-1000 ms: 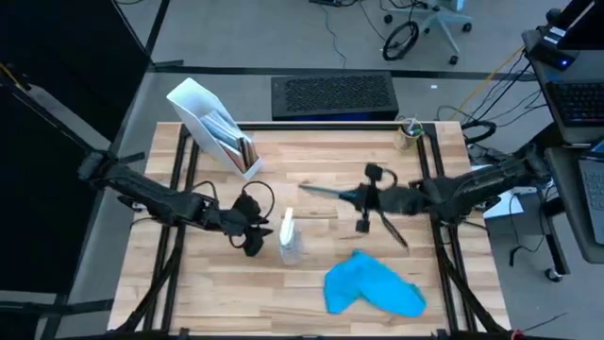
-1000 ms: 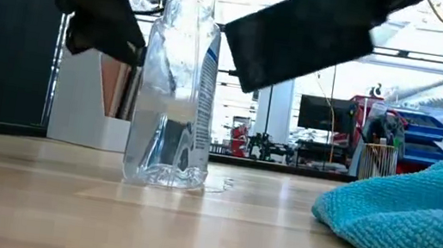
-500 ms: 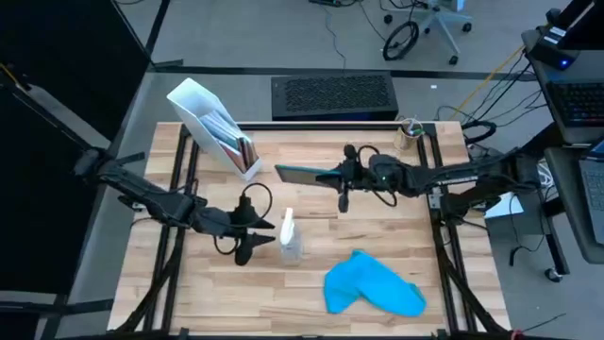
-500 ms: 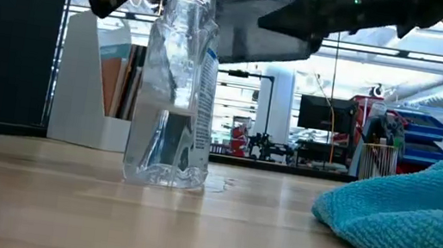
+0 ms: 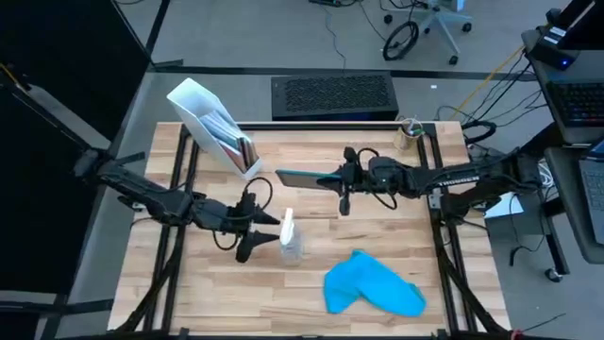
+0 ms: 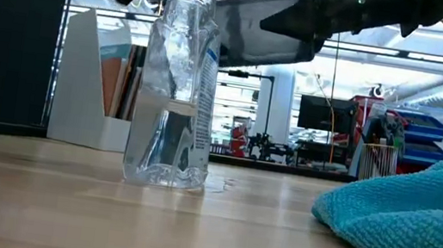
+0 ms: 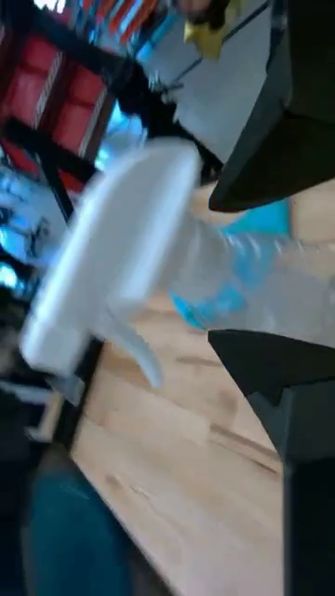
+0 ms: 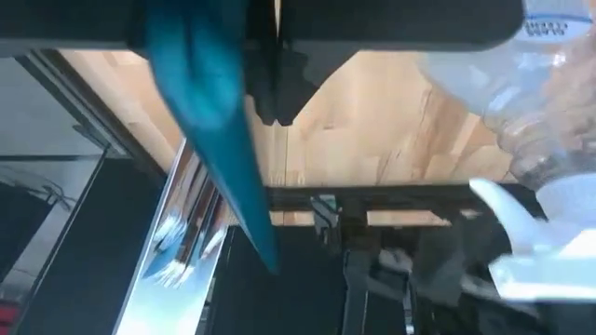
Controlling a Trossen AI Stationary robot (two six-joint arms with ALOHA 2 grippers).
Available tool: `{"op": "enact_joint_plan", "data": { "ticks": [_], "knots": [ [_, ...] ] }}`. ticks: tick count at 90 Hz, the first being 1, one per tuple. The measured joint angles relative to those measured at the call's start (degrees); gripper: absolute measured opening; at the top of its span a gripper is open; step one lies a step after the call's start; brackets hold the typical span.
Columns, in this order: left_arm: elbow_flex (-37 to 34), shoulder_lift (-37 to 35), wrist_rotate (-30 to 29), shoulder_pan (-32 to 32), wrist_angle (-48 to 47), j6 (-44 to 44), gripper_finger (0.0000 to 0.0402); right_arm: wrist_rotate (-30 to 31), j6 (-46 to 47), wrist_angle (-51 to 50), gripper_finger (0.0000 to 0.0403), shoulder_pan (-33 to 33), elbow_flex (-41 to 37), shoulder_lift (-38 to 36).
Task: Apply microfiber cloth
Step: Spray the front of the tablet with the spray cleaning bottle
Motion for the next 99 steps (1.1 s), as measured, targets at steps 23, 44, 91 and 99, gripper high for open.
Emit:
{"op": "enact_joint_plan", "data": {
  "ticks": [23, 44, 91, 99],
  "knots": [
    [0.00, 0.08, -2.72, 0.74, 0.07, 9.20, 0.0301, 0.00, 0.40, 0.68, 0.0009, 0.03, 0.00, 0.00],
    [-0.02, 5.14, -3.78, 0.74, 4.88, 12.11, 0.0311, 0.07, 0.55, 1.70, 0.0009, 1.04, 0.00, 0.00],
    [-0.04, 5.97, -6.38, 0.96, 9.19, 11.03, 0.0311, 1.03, 0.68, 0.93, 0.0009, 1.92, 0.00, 0.00],
    [-0.04, 6.71, -6.41, 1.18, 10.67, 13.56, 0.0311, 2.86, 0.07, 0.94, 0.0009, 2.90, 0.00, 0.00]
  ]
}}
